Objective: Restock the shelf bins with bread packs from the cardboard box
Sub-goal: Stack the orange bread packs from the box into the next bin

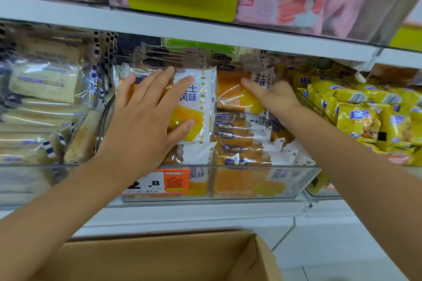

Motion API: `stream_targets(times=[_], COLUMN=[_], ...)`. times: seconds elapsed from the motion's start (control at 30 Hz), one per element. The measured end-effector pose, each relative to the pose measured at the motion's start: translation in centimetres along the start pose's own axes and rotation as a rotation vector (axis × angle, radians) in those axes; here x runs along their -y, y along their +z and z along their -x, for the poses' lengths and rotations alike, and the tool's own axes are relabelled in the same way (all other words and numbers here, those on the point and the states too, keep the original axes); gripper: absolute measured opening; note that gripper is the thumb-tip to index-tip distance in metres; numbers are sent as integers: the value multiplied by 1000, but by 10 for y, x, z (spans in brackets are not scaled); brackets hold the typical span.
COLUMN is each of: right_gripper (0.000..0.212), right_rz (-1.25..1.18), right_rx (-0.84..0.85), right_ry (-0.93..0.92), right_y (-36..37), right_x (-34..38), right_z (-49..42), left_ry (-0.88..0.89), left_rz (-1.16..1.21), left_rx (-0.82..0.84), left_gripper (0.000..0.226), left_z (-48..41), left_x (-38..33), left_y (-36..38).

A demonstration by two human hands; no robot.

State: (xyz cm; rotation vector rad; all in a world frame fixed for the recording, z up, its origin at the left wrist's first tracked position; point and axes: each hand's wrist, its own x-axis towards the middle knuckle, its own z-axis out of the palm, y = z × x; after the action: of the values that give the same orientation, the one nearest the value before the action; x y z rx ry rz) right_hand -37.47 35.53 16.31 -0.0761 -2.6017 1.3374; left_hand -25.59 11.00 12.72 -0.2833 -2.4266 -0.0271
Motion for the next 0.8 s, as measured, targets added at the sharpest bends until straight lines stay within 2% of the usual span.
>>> stream_targets(times=[0.1, 0.2, 0.27, 0.37, 0.53, 0.7, 0.8], right_gripper=[98, 114, 110, 103, 107, 83, 80], right_rz=[268, 482, 541, 589, 738, 829, 854], right_rx=[-81, 83, 140, 97, 63, 35, 62], right_ry=[-236, -459, -483, -520, -549, -568, -547], right_y=[-1, -3, 0, 9, 8, 8, 7], right_x=[-9, -11, -11, -10, -14, -16, -12], right_z=[4, 6, 0, -14, -20, -15, -14], left_ry=[1, 4, 5, 7, 18, 19, 21], left_rz=[0, 2, 4, 6, 31, 11, 32], left_rx=[1, 3, 4, -11, -20, -15, -7], left_gripper=[64, 64, 64, 64, 64, 65, 65], left_z=[1, 1, 0, 1, 0, 1, 1], left_x=[1, 0, 1, 2, 2, 2, 2], left_y=[0, 0, 0, 1, 2, 3, 1])
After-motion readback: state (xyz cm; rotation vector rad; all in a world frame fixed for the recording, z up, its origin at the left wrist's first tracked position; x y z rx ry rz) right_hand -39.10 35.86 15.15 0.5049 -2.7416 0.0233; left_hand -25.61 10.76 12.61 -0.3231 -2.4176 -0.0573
